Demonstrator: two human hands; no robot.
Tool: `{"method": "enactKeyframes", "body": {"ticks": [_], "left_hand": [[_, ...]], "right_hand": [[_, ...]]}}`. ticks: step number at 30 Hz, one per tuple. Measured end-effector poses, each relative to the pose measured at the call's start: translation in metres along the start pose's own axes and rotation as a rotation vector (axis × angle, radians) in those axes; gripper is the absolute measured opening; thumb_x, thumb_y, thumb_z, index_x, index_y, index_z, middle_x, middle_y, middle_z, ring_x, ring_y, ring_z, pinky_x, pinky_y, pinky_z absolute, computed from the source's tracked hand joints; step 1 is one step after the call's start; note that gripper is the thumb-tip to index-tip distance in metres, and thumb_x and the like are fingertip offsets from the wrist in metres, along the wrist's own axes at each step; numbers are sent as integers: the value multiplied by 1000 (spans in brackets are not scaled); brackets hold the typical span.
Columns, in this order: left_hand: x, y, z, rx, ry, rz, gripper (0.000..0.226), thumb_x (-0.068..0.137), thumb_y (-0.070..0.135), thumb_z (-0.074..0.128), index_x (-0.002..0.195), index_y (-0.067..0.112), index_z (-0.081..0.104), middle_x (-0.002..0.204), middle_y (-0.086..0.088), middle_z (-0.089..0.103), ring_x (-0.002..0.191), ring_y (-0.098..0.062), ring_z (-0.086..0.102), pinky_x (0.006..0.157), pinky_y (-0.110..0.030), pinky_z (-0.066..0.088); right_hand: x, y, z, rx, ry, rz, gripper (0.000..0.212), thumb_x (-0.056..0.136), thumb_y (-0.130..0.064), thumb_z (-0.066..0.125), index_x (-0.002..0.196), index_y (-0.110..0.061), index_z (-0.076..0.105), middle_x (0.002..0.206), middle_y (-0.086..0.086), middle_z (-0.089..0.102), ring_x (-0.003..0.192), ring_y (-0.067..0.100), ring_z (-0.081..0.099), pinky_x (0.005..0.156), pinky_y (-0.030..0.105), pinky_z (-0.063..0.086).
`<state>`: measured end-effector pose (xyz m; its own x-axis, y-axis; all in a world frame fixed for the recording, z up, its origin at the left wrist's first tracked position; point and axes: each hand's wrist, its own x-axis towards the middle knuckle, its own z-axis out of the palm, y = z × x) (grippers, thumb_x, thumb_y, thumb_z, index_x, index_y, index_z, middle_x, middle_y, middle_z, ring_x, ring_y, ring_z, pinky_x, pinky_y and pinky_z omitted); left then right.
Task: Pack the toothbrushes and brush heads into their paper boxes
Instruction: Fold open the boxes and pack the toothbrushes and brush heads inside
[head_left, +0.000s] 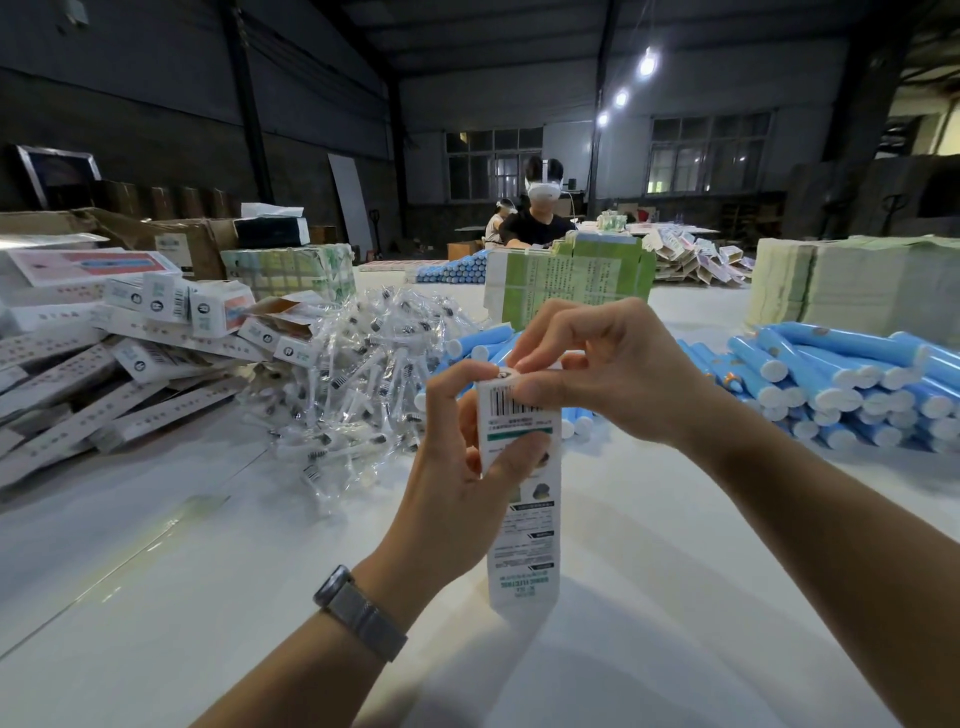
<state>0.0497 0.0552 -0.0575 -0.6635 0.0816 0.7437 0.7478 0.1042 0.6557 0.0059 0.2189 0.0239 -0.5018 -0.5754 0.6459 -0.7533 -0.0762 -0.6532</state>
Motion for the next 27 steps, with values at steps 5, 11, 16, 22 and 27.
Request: {"method": "enactKeyframes", "body": {"ticks": [5,11,16,22,27], "left_hand": [[1,0,-1,-31,24,0,51,89,14,60,102,59,39,89,14,67,72,-8,67,62,-22,55],[1,-7,-3,-22,22,8,41,88,33,62,113,56,38,99,11,65,87,-13,68,69,-28,58],[-3,-17,-9,4,-51,-29,57,87,35,46,136,60,34,129,9,58,115,-20,60,86,-36,57],[1,-19,-5,84,43,2,65,87,33,65,128,71,32,104,30,55,89,-10,64,69,-37,61],[-3,-21,-5,-38,-8,16,61,85,38,64,132,63,34,113,6,62,97,-23,67,73,-43,60]], "right_hand": [[-4,1,-2,-15,-52,23,9,74,-19,78,80,-26,78,100,-4,69,98,22,66,72,30,58],[-5,14,5,90,47,90,10,79,-22,74,87,-21,78,103,-2,72,96,39,63,79,41,60],[-2,24,7,56,216,199,13,81,-27,72,91,-19,75,94,1,65,76,17,64,64,23,53],[-4,26,6,-33,-41,417,51,90,-30,67,139,-28,52,108,-3,64,88,12,70,71,23,54],[-5,9,-4,-223,-51,460,68,90,-22,69,150,-30,37,116,-3,59,89,18,71,71,23,55]]}}
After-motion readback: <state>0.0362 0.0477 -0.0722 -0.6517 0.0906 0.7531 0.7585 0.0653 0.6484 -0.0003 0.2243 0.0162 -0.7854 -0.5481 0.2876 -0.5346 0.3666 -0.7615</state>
